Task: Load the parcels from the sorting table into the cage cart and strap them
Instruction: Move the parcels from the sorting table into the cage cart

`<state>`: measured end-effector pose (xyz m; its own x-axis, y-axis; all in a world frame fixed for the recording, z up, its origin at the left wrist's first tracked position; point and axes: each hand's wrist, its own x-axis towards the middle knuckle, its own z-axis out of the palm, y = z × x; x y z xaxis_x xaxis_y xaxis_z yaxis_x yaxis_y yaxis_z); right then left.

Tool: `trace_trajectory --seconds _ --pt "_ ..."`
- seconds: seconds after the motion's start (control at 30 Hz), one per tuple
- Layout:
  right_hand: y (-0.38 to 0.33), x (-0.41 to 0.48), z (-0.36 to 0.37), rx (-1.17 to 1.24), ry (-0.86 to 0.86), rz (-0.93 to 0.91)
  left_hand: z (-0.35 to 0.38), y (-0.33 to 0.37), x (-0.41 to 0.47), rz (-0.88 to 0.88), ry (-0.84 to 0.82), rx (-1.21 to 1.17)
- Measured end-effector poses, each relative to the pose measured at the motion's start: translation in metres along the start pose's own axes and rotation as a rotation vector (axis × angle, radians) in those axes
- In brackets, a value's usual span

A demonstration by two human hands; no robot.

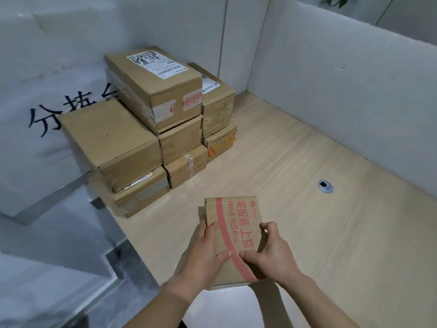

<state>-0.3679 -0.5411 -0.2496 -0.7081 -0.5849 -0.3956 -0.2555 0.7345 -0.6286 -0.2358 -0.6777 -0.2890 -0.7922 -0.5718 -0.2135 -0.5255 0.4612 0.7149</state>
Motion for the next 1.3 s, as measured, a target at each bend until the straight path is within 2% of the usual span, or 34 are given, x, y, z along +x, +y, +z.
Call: trace_trajectory --seconds 0.27,0.43,0.7,1.03,1.17,1.3 --pt "0.028 -0.106 0.034 -0.036 -0.149 -0.196 0.016 0.002 -0.148 -0.122 0.079 -0.049" --pt "0.016 -0.171 0.044 -0.05 -0.19 -0.379 0.004 0.014 -0.238 -0.13 0.244 -0.098" --pt "-0.07 -0.269 0.062 -0.21 -0.212 -0.852 -0.075 0.014 -0.372 -0.102 0.599 -0.028" --pt "-0.192 -0.441 0.133 -0.18 -0.237 -1.415 -0.173 -0.01 -0.59 -0.112 1.039 0.114" --pt "-0.228 -0.516 0.17 -0.133 -0.281 -1.59 -0.193 -0.014 -0.682 -0.167 1.197 0.231" --pt "-0.255 -0.585 0.204 -0.082 -0.354 -1.738 -0.2 -0.016 -0.766 -0.31 1.342 0.345"
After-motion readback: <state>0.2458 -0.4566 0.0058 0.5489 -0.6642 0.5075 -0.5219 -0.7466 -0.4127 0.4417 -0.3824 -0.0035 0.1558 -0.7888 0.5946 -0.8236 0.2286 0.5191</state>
